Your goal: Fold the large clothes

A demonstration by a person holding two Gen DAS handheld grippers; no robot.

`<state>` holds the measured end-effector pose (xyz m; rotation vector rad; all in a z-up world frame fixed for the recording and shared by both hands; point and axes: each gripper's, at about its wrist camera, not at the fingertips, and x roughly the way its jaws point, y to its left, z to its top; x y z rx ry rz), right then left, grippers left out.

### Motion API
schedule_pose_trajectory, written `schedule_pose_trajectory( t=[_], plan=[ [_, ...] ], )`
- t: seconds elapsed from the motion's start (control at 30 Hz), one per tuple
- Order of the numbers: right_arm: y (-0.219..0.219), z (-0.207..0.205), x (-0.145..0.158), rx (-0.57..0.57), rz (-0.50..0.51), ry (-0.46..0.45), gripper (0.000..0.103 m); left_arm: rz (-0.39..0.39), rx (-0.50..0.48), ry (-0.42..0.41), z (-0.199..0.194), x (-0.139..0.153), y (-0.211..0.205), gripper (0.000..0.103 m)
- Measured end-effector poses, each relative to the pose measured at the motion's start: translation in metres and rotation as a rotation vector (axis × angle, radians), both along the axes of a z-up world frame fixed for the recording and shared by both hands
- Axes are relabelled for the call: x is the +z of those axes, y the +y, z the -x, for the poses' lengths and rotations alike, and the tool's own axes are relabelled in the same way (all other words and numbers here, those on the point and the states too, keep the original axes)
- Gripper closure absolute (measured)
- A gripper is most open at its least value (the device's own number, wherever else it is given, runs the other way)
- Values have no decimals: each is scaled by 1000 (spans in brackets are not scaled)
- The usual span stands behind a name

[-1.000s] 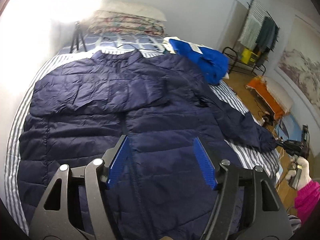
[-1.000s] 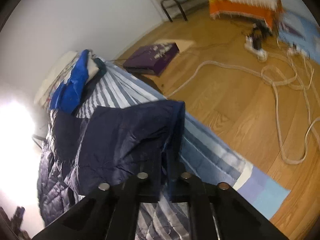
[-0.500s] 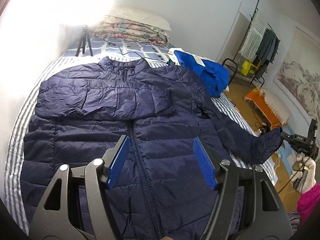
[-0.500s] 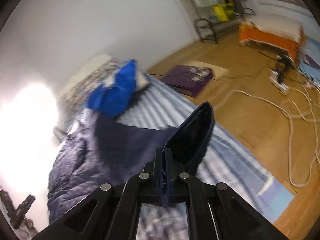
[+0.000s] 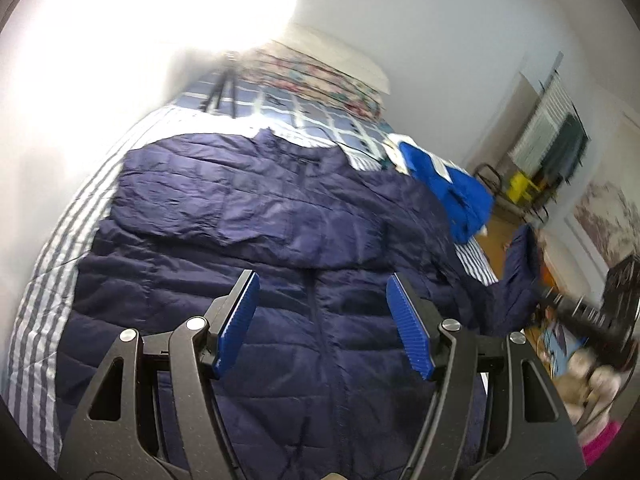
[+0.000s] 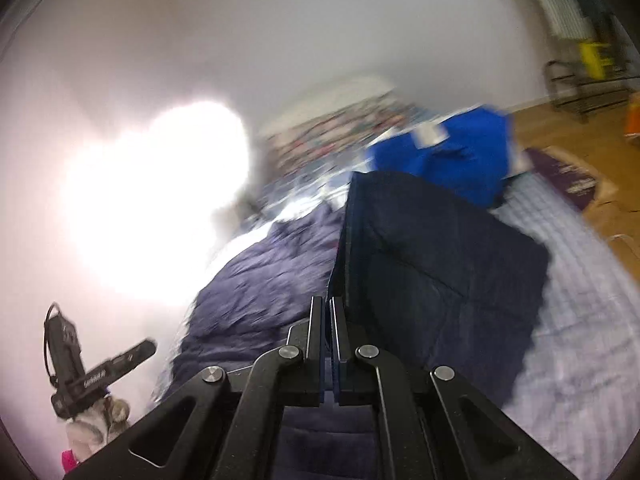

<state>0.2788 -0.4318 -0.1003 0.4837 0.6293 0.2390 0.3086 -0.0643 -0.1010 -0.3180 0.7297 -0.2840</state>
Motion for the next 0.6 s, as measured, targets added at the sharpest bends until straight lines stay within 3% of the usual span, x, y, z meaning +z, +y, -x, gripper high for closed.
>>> schedule_pose_trajectory(
  t=[0.17,0.23,0.27,0.3,0.33,0.47,0.6],
  plan=[
    [73,-31,-40,187,37,73,102,23,48,49,-11,-16,21,35],
    [91,-38,-55,256,35,123,98,37,36,73,-13,-24,21,35],
    [96,-40,-61,270,35,146,86,48,21,84,-15,-27,18,35],
    [88,-35,-63,274,33,148,72,68,-6,96,-16,-31,13,35],
    [86,-32,-62,273,32,143,70,84,-45,109,-17,-35,5,35],
    [67,-9,-43,218,-10,116,70,67,-177,164,-23,-48,-40,35],
    [30,24,-14,98,-14,85,69,13,-310,271,-39,-74,-100,34]
  ],
)
